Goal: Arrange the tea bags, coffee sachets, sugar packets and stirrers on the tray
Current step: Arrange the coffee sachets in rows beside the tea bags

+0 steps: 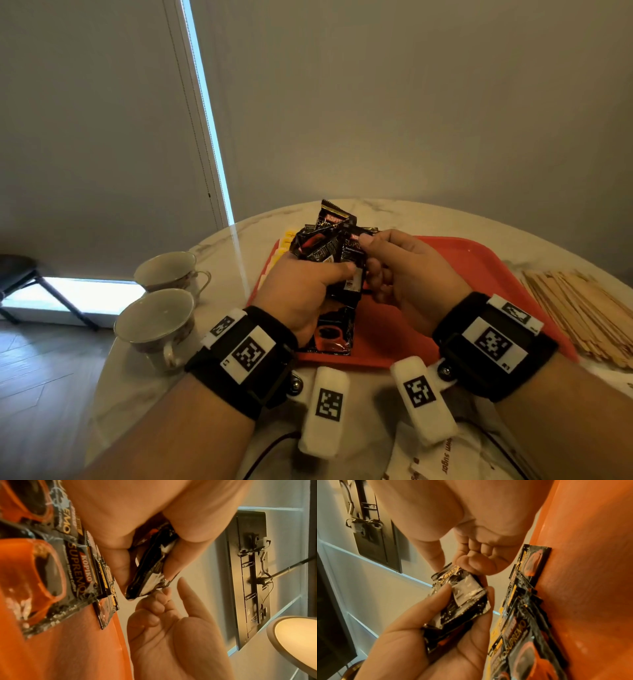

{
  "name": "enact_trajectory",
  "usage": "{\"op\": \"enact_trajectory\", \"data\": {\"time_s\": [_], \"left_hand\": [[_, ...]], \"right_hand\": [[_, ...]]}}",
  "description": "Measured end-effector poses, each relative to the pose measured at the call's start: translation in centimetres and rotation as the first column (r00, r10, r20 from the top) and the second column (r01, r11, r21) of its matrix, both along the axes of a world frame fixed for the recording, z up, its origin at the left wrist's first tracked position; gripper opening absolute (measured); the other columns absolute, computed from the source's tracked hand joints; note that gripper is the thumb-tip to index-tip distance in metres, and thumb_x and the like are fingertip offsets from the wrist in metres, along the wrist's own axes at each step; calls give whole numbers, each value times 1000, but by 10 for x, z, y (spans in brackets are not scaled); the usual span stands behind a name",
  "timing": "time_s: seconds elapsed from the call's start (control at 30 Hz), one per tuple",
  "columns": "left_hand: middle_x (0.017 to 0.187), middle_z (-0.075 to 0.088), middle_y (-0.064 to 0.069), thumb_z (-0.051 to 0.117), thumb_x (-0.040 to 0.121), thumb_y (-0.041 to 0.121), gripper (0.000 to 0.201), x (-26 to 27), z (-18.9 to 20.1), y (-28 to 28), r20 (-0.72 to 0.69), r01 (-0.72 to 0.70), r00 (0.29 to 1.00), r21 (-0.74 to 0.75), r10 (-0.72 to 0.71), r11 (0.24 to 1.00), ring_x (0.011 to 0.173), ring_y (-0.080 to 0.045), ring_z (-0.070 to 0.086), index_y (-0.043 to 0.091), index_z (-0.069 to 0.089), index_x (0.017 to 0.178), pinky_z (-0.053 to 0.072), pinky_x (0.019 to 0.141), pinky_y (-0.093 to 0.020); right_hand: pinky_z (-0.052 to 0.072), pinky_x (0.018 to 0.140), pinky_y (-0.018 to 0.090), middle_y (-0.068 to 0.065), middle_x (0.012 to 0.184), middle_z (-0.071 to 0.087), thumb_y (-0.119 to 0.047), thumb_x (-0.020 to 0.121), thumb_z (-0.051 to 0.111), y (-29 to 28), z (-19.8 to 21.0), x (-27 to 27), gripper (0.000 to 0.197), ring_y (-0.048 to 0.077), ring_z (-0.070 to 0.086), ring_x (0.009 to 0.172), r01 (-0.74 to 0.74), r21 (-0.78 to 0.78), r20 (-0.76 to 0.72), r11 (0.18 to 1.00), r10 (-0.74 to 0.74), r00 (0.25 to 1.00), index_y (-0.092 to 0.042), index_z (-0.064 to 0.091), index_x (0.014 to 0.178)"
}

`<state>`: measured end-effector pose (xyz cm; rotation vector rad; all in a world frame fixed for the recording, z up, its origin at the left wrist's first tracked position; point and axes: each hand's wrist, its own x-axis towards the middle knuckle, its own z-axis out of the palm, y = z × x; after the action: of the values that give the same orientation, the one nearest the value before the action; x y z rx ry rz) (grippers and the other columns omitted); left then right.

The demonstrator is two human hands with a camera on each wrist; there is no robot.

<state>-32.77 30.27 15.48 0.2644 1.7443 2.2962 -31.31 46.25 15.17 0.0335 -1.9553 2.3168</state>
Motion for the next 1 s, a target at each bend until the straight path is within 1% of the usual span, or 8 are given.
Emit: {"op": "enact_trajectory", "data": {"time_s": [0.17, 0.27, 0.37, 0.5, 0.57, 0.8, 0.9, 1.0], "left_hand": [[104, 77, -19, 75, 85, -8, 37, 5, -2, 4, -122, 103, 987, -49, -108, 993, 96, -32, 76, 4, 70, 119, 62, 88, -45], [117, 73, -26, 73, 86, -9, 43, 9, -4, 8, -109, 156, 982, 0, -155, 988, 107, -40, 73, 2, 67, 127, 59, 97, -53], [109, 76, -20, 63, 95, -3, 30, 9, 0, 9, -27, 95, 995, 121, -93, 988, 94, -31, 76, 2, 69, 123, 65, 79, -41], [106, 78, -20, 59, 98, -3, 28, -1, 1, 6, 85, -54, 996, 152, 41, 987, 93, -34, 78, 1, 66, 125, 64, 83, -52], [108, 77, -22, 60, 97, -2, 29, -5, -2, 6, 89, -108, 991, 108, 99, 988, 98, -40, 76, 2, 66, 125, 59, 90, -63], [112, 77, -21, 73, 90, 3, 35, -2, -1, 2, 11, 12, 1000, 61, -13, 998, 102, -39, 75, 4, 68, 125, 60, 91, -58], [111, 77, -21, 70, 86, -10, 40, -4, -5, 2, -12, 6, 1000, 23, -5, 1000, 96, -35, 76, 2, 68, 124, 63, 78, -47], [106, 78, -20, 65, 88, -13, 34, -5, -4, 2, 19, -33, 999, 51, 32, 998, 83, -27, 78, 3, 69, 118, 62, 60, -35]], "right_hand": [[42, 48, 24, -1, 65, 48, -48, 68, 80, -1, 7, 6, 46, 12, 48, 53, -27, 50, 24, 998, 25, 999, -18, 51, 88], [44, 48, 26, -1, 65, 49, -35, 78, 78, 0, 7, 7, 33, 10, 48, 51, -9, 28, 26, 1000, 8, 1000, -19, 49, 82], [48, 49, 26, 9, 83, 58, -23, 94, 68, 1, 7, 6, 12, 17, 55, 62, 1, -58, 28, 998, 0, 1000, -16, 58, 94], [54, 80, 50, 17, 100, 71, -10, 97, 59, 1, 6, 4, 11, 36, 66, 90, 38, -118, 9, 992, -37, 999, -9, 65, 106], [57, 76, 46, 15, 98, 74, -5, 97, 59, 0, 6, 4, 10, 31, 70, 85, 44, -119, -10, 992, -46, 999, -10, 65, 103], [57, 52, 34, 16, 83, 69, -4, 90, 70, 3, 2, 1, 23, 25, 72, 68, 156, -135, -45, 978, -163, 986, -12, 53, 76], [56, 52, 32, 13, 74, 64, -10, 92, 70, 4, 3, 2, 21, 20, 65, 61, 164, -128, -25, 978, -168, 985, -11, 56, 76], [52, 62, 36, 11, 85, 68, -28, 98, 64, 4, 4, 1, 28, 18, 62, 67, 170, -134, 7, 976, -171, 985, -1, 69, 101]]}}
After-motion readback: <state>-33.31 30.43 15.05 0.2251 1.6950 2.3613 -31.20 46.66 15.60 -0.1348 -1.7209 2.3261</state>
